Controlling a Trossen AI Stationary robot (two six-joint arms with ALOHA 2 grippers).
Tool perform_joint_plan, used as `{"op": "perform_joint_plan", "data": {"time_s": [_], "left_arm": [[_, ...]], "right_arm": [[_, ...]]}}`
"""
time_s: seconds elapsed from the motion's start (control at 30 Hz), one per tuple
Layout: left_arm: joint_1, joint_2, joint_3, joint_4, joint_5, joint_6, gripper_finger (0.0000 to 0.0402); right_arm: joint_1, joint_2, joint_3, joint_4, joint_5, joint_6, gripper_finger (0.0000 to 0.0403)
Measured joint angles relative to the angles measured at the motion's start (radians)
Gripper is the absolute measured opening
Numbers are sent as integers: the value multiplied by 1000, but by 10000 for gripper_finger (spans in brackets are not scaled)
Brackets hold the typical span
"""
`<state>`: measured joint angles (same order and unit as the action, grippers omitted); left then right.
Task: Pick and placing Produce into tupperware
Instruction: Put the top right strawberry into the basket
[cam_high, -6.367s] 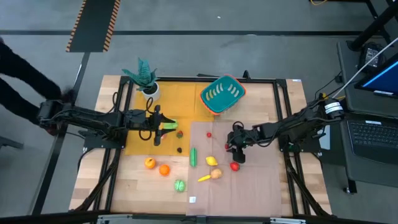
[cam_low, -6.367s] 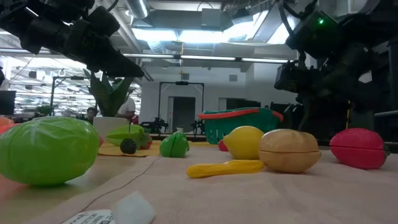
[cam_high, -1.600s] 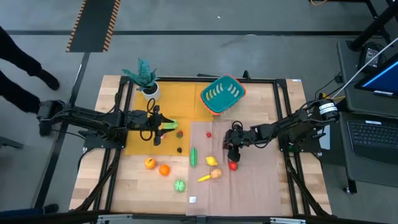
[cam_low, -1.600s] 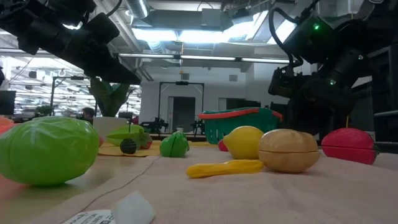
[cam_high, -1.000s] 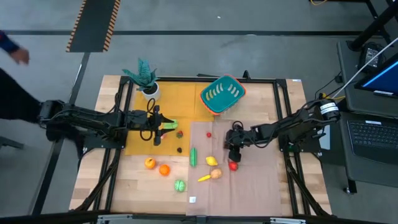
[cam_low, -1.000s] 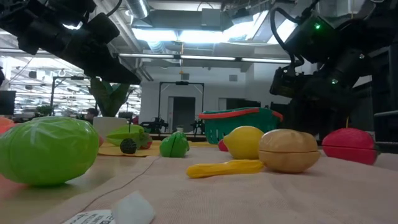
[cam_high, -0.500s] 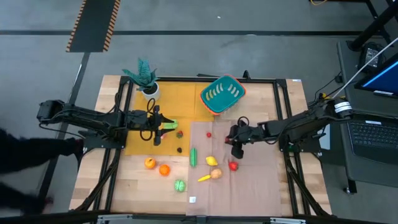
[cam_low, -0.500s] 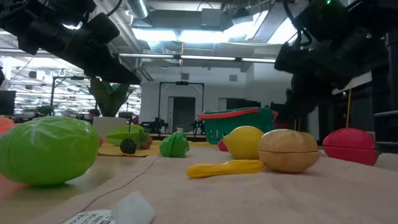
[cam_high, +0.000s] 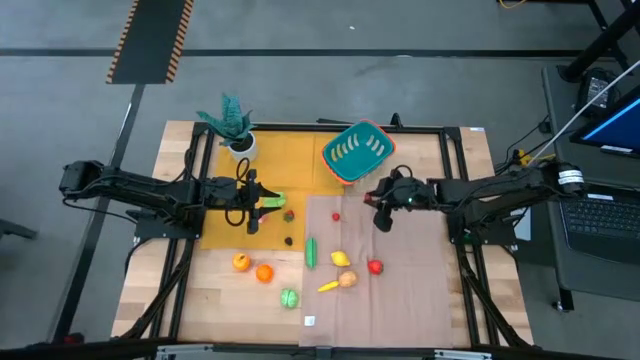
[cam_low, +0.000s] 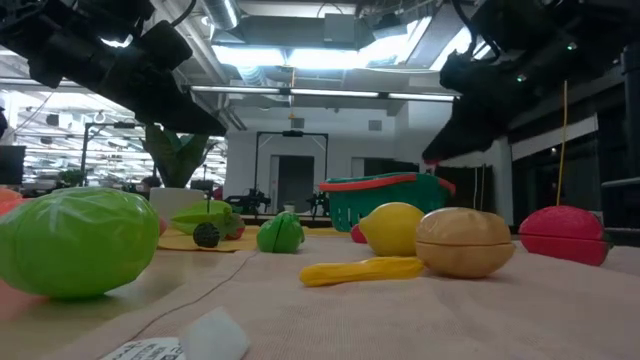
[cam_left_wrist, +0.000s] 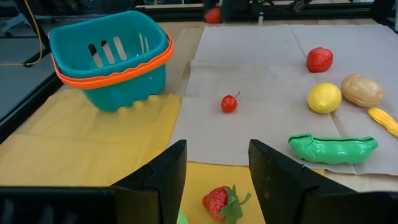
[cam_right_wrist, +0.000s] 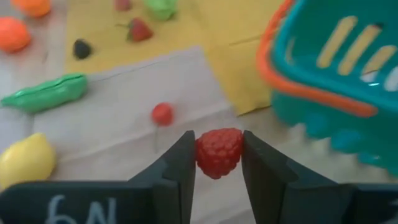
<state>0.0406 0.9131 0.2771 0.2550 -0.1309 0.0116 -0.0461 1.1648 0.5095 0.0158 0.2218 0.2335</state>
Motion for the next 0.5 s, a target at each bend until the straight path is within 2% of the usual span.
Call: {"op": "perform_joint_plan", "data": {"time_s": [0.2, 0.33, 0.5], "left_arm": [[0, 0, 0, 0, 0, 0, 165], [0, 0, 0, 0, 0, 0, 165], [12, 0, 0, 1, 0, 0, 165]], "right_arm": [[-85, -16, -65, 155, -33, -15, 109], [-117, -16, -146, 364, -89, -22, 109], [-124, -16, -231, 617, -101, -76, 108]]}}
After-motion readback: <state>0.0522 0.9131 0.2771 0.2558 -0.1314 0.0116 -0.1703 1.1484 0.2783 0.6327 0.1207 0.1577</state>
